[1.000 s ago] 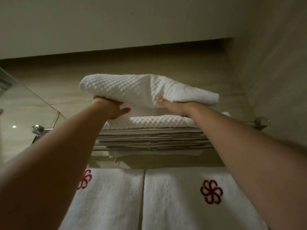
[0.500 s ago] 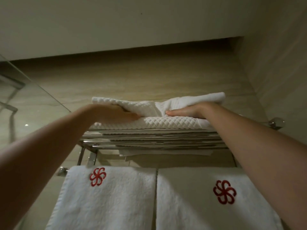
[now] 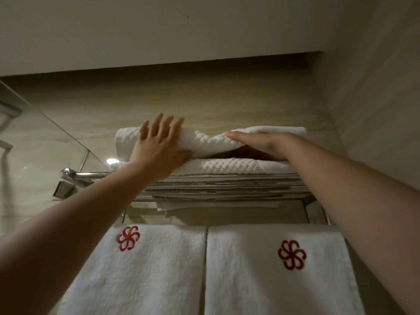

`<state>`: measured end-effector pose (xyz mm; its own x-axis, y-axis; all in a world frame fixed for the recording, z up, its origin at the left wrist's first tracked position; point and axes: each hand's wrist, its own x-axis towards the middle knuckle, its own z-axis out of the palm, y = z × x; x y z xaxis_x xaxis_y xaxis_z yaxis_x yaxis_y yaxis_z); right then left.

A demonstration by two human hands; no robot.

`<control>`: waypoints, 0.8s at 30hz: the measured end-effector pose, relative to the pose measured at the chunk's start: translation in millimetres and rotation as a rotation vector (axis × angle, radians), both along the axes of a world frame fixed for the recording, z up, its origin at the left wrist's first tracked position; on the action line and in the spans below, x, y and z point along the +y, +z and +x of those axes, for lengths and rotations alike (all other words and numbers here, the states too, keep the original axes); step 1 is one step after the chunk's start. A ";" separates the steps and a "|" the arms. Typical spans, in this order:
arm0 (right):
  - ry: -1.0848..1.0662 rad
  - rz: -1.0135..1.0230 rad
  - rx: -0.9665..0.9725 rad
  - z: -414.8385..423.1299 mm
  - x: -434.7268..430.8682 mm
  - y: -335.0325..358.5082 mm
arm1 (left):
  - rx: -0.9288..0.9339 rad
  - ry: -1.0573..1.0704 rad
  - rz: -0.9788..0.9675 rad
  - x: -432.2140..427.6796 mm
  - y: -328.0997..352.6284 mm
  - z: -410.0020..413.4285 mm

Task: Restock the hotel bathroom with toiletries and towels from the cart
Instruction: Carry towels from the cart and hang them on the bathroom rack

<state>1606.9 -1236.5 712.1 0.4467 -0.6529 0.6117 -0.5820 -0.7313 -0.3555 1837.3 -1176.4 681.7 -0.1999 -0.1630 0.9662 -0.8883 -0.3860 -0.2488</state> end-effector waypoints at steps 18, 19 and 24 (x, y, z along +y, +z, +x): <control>0.000 0.045 0.215 -19.7 7.2 -1.9 | 0.197 -0.102 0.490 22.2 29.9 -54.0; -0.029 0.008 0.230 -20.4 4.9 0.7 | 0.172 -0.109 0.523 16.8 30.4 -60.1; -0.097 -0.046 0.250 -2.5 4.5 -6.7 | 0.187 -0.170 0.426 -7.1 16.9 -60.2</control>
<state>1604.4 -1232.1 705.4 0.5243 -0.6743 0.5200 -0.7157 -0.6799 -0.1600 1777.1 -1183.6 698.6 -0.0874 -0.5315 0.8425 -0.9743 -0.1305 -0.1834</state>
